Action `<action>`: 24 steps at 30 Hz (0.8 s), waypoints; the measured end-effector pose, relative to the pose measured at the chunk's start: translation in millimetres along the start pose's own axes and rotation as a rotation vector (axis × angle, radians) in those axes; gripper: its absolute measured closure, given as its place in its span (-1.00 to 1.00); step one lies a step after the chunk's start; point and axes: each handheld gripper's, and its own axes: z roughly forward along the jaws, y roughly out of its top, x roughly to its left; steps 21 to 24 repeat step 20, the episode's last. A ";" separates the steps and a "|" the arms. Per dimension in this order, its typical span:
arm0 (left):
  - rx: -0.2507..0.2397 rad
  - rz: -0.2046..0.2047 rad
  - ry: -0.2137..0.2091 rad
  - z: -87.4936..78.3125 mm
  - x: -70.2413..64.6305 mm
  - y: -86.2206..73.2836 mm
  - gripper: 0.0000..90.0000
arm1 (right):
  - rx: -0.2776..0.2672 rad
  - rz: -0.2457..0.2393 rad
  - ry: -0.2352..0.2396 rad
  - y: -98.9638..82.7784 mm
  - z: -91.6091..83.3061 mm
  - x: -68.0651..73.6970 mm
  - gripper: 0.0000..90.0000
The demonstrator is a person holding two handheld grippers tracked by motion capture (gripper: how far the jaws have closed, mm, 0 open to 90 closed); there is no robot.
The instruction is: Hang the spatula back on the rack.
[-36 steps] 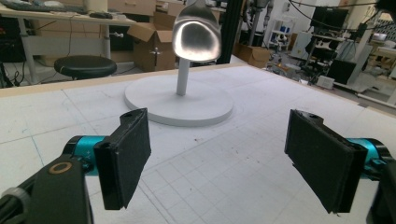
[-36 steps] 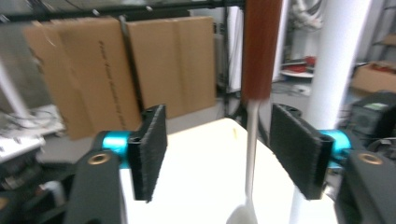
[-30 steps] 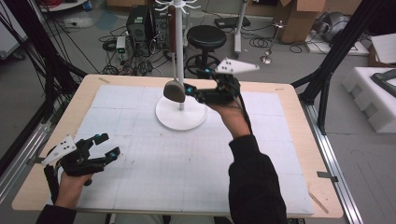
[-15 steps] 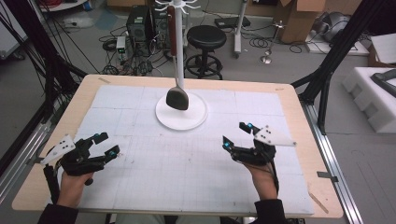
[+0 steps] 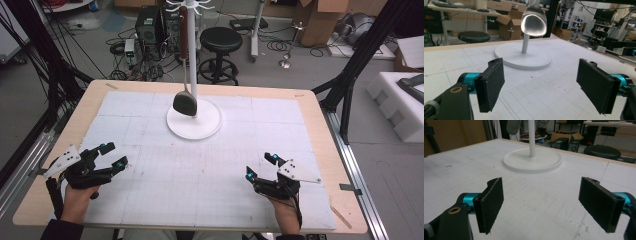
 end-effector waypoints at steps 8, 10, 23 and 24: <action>0.013 0.002 -0.013 -0.8 -1.6 -1.0 -0.49 | 0.005 0.006 -0.009 -1.3 -1.0 1.0 -0.57; 0.016 0.003 -0.013 -0.5 -1.8 -1.4 -0.49 | 0.012 0.003 -0.009 -1.9 0.6 1.1 -0.57; 0.039 0.004 -0.016 1.1 -1.8 -3.1 -0.49 | 0.020 0.015 -0.003 -3.1 4.6 -1.1 -0.57; 0.039 0.004 -0.016 1.1 -1.8 -3.1 -0.49 | 0.020 0.015 -0.003 -3.1 4.6 -1.1 -0.57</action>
